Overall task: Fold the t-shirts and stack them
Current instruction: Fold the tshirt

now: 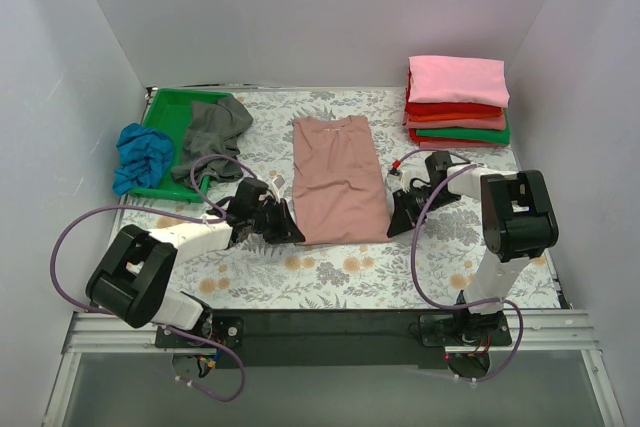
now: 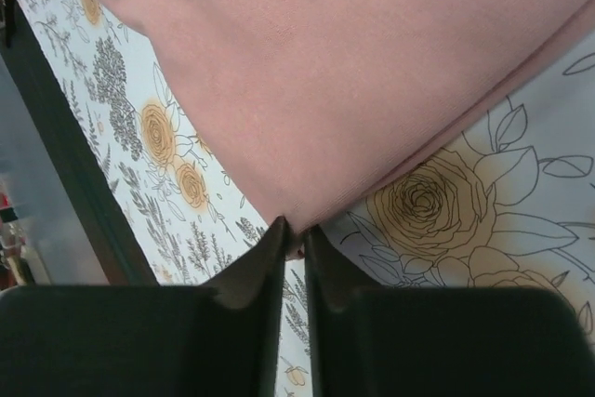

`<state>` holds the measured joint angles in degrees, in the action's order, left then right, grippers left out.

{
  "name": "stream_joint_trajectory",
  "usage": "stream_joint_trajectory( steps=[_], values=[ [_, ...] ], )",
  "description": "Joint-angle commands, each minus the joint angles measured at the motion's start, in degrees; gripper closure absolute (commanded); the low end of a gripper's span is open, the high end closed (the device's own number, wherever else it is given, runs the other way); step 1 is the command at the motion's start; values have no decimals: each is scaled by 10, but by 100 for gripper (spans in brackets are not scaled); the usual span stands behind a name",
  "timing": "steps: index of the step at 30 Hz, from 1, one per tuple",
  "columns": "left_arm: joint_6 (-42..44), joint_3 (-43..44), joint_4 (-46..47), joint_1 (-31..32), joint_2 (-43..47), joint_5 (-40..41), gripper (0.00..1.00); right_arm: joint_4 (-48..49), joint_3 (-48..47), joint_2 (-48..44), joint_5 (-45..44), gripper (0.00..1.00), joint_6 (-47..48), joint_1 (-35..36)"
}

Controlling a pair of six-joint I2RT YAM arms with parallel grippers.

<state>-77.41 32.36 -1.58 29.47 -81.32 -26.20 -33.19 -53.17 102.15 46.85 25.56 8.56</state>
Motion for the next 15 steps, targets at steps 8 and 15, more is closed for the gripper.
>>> stream_joint_trajectory(
  steps=[8, 15],
  values=[
    [-6, -22, 9, 3, 23, -11, 100, -47, -17, -44, -25, 99, 25, 2],
    [-12, -39, 11, 3, 38, -13, 100, -84, -26, -52, -33, 99, 48, 3]
  ],
)
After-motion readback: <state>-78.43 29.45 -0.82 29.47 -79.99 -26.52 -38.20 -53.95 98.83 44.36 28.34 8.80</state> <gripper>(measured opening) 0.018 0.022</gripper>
